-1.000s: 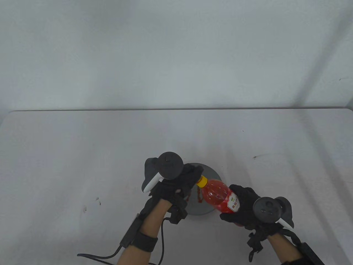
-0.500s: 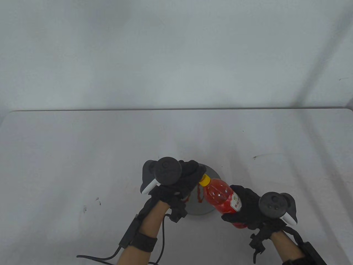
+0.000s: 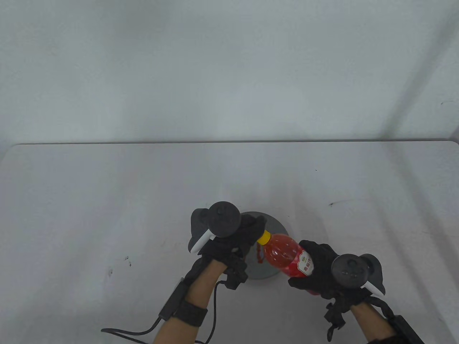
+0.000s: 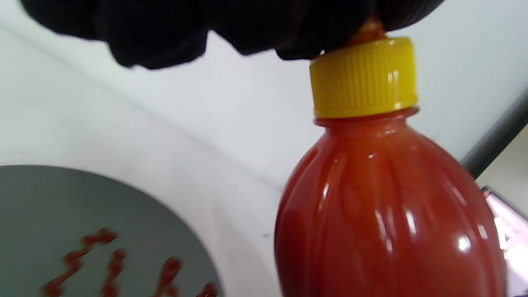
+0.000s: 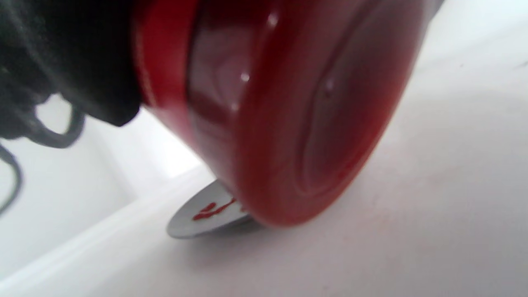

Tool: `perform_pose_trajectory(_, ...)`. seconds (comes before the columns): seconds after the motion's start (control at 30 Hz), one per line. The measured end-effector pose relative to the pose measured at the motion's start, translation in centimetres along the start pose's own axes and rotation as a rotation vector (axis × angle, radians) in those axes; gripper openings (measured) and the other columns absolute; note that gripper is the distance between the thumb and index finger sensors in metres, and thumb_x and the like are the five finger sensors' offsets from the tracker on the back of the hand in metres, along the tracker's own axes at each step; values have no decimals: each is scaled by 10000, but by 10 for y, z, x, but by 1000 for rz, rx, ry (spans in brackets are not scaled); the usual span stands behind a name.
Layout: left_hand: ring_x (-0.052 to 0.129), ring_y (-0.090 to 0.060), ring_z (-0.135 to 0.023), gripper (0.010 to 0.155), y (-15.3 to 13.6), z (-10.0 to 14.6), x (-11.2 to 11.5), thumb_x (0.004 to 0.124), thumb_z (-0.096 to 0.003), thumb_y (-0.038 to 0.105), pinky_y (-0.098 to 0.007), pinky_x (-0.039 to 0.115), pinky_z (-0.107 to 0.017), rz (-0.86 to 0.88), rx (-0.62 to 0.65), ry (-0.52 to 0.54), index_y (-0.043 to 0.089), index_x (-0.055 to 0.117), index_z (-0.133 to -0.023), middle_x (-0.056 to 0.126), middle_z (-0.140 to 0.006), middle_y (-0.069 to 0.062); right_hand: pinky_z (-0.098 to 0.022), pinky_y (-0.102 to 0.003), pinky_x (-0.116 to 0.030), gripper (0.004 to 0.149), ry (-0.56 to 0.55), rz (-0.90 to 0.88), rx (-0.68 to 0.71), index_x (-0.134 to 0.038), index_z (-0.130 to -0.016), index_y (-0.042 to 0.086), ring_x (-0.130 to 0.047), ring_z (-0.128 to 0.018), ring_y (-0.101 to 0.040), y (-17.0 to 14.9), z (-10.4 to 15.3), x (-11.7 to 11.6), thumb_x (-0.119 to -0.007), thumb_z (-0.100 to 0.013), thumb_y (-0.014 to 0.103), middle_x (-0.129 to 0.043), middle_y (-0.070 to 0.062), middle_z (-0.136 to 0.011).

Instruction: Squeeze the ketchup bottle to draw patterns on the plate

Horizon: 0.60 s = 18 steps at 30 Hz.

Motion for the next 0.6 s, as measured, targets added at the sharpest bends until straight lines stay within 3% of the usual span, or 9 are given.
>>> perform_pose_trajectory(0.13,976,-209,-251,505,9,2,-2,636,-561,500,-529,874,-333,3,73,16,101,918,-435,934,-202,3,-640,-697,-659,915,56,-132,8,-635,-1041,97,-794,-804,-446,-5,0,-2,-1012,-383,610,-815,-240,-985)
perform_pose_trajectory(0.27,977,-210,-275,501,7,2,-3,627,-567,506,-529,862,-356,3,88,18,114,917,-451,939,-221,5,-646,-692,-654,922,40,-95,9,-622,-1047,105,-787,-813,-442,-5,0,-1,-1006,-385,619,-806,-232,-994)
perform_pose_trajectory(0.43,974,-217,-285,544,-4,3,-5,563,-594,521,-536,839,-357,22,-62,18,125,922,-490,949,-242,5,-644,-694,-651,923,-8,-3,-11,-619,-1049,98,-785,-809,-444,1,0,1,-999,-394,626,-803,-237,-994)
perform_pose_trajectory(0.6,984,-194,-252,615,-7,2,1,509,-583,608,-516,860,-330,-115,-170,-95,173,918,-436,946,-205,41,-642,-696,-651,923,-10,93,-11,-619,-1049,100,-785,-810,-444,5,1,0,-1001,-393,624,-802,-237,-994)
Point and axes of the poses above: the tracker on the back of each hand, its own y axis roughly to the thumb side, its own z axis roughly from the fingertips to the wrist, x = y × z, the point moved 3 cm from there along -z, roughly from the wrist to the fingertips
